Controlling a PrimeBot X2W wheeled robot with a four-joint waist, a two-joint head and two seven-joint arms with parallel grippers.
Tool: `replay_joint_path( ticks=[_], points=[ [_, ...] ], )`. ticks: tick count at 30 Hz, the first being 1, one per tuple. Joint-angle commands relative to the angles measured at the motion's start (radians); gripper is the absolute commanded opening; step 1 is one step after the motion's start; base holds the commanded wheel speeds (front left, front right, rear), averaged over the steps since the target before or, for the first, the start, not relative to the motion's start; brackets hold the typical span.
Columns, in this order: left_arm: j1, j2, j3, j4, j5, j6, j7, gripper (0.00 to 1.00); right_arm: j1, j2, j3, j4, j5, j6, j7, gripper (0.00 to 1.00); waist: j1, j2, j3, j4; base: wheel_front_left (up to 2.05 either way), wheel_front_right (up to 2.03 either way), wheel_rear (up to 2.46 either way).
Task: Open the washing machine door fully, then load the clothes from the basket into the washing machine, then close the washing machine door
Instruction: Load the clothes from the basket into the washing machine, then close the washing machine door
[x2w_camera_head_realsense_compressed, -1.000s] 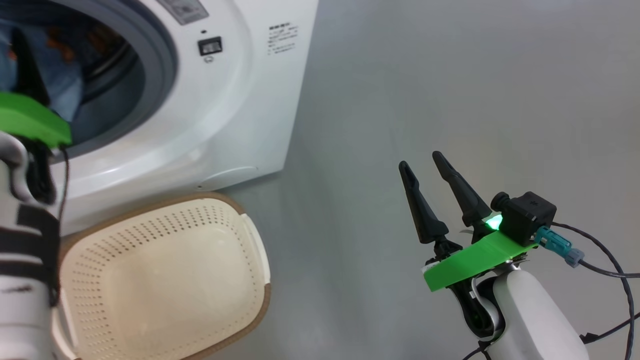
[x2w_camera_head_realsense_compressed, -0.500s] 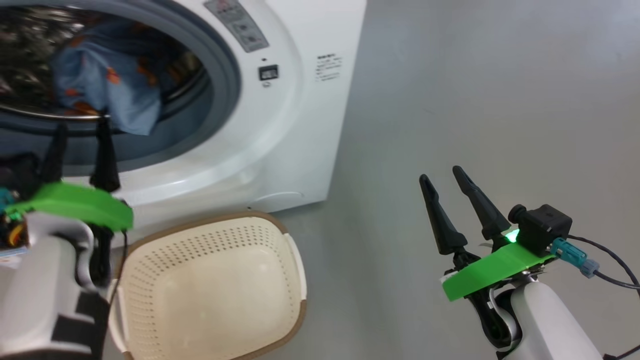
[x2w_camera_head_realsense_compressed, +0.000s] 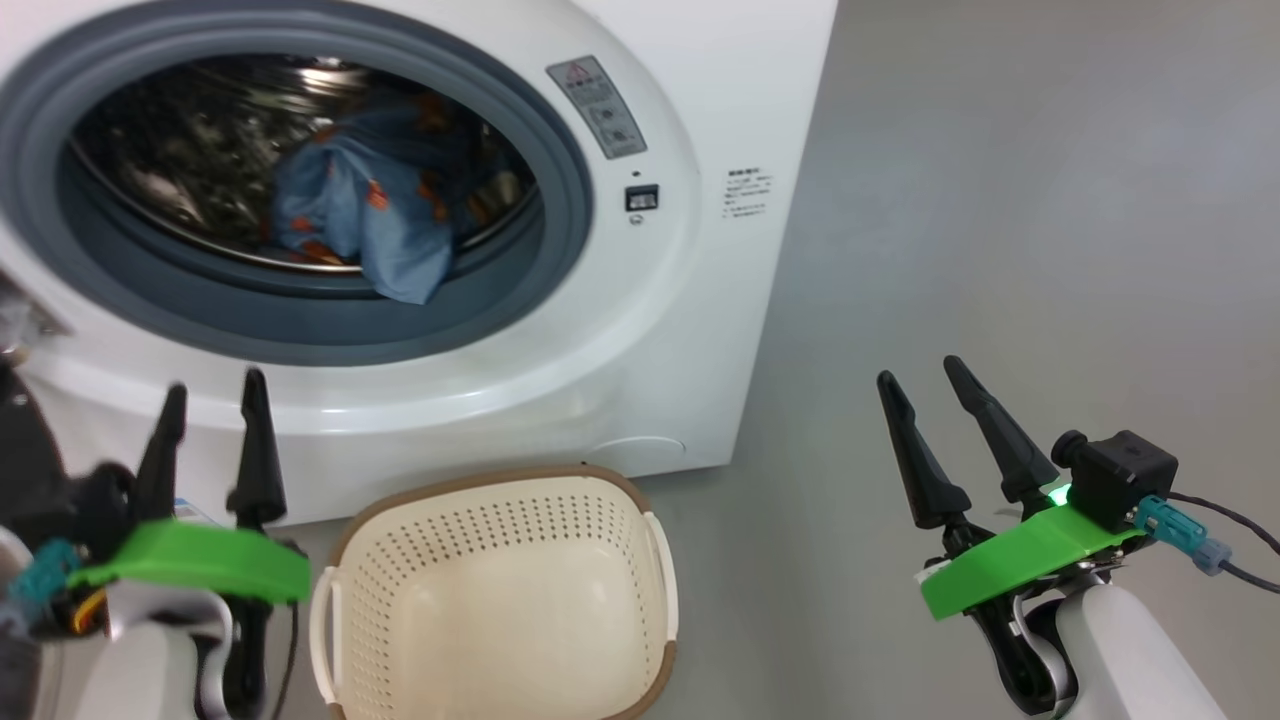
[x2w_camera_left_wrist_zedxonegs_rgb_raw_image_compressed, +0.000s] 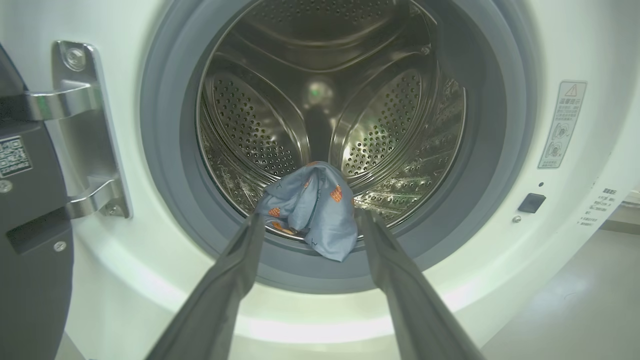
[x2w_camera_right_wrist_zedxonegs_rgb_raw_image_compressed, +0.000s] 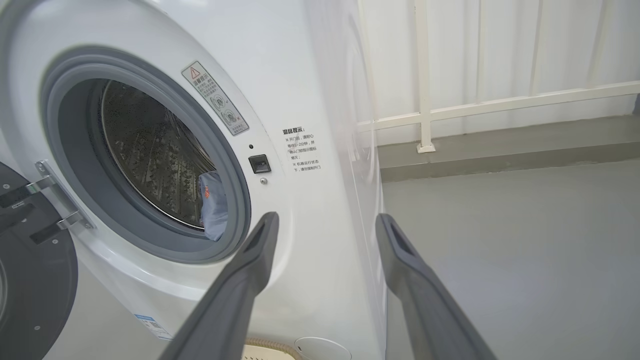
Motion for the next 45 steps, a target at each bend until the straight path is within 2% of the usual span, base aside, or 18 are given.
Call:
replay_joint_path(
  ticks=[1,18,45],
  points=[
    [0.012,0.021,0.039,-0.037,0.019,-0.002,-0.005,1.00,0.021,-0.004,0.018,-0.023,0.005,0.001,-0.008,1.00,0.0000,0.0000,-0.028,0.026,0.00,0.00,0.00],
    [0.207,-0.030,0.086,-0.201,0.069,0.023,-0.005,1.00,0.058,-0.020,0.003,-0.040,0.000,0.001,-0.008,1.00,0.0000,0.0000,-0.056,0.045,0.00,0.00,0.00],
    [0.215,-0.047,0.086,-0.185,0.075,0.012,-0.005,1.00,0.060,-0.033,0.028,-0.031,0.000,0.001,-0.008,1.00,0.0000,0.0000,-0.078,0.045,0.00,0.00,0.00]
  ],
)
